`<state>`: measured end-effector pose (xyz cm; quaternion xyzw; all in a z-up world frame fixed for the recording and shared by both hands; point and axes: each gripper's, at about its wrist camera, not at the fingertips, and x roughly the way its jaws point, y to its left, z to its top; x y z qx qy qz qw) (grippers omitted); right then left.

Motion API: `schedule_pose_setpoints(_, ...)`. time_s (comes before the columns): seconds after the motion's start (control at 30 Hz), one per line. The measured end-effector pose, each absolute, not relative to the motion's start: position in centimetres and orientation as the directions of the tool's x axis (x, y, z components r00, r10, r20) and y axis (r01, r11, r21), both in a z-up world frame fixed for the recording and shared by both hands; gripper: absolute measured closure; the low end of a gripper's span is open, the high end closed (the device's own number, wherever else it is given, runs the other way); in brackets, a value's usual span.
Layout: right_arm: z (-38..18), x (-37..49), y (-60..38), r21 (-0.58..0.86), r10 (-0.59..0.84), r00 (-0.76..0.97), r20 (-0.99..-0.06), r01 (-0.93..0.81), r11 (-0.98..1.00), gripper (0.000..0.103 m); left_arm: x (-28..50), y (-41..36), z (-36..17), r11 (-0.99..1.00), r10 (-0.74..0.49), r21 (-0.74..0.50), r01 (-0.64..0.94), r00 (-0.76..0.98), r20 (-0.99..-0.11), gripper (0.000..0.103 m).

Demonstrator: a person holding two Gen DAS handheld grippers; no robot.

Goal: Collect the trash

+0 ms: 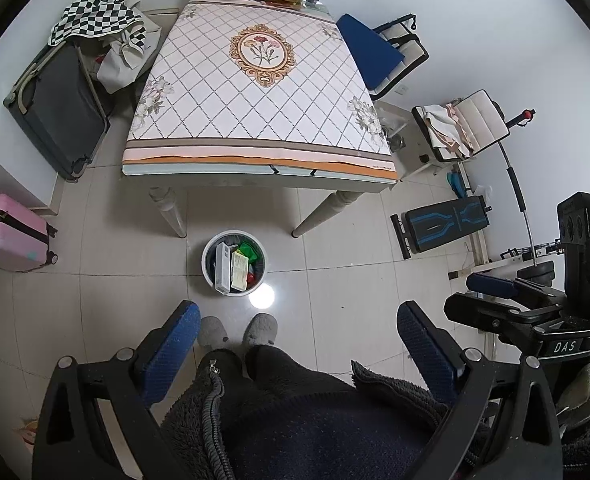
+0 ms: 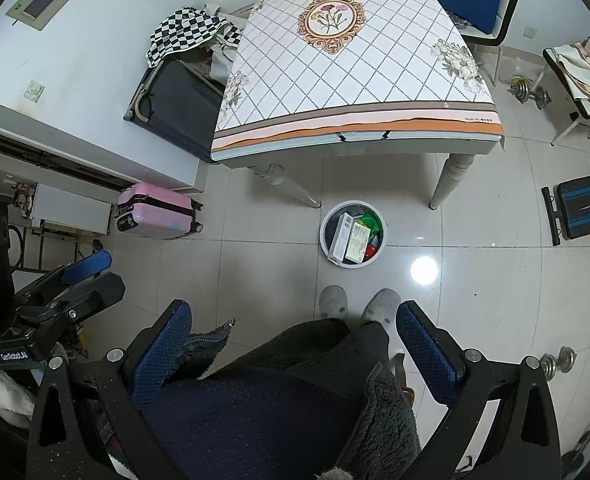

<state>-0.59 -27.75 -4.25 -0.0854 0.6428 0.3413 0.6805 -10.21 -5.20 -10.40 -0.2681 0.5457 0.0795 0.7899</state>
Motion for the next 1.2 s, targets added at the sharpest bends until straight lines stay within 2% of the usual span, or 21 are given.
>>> schedule_pose_setpoints(1.2,-3.94,-0.93,-27.23,0.314,0.344,-0.066,-0.937,-0.594,0.74,0.0,-10.15,-5.51,-9.89,0.847,-0.164,-0.334,-0.414,0.394,-0.904,0.002)
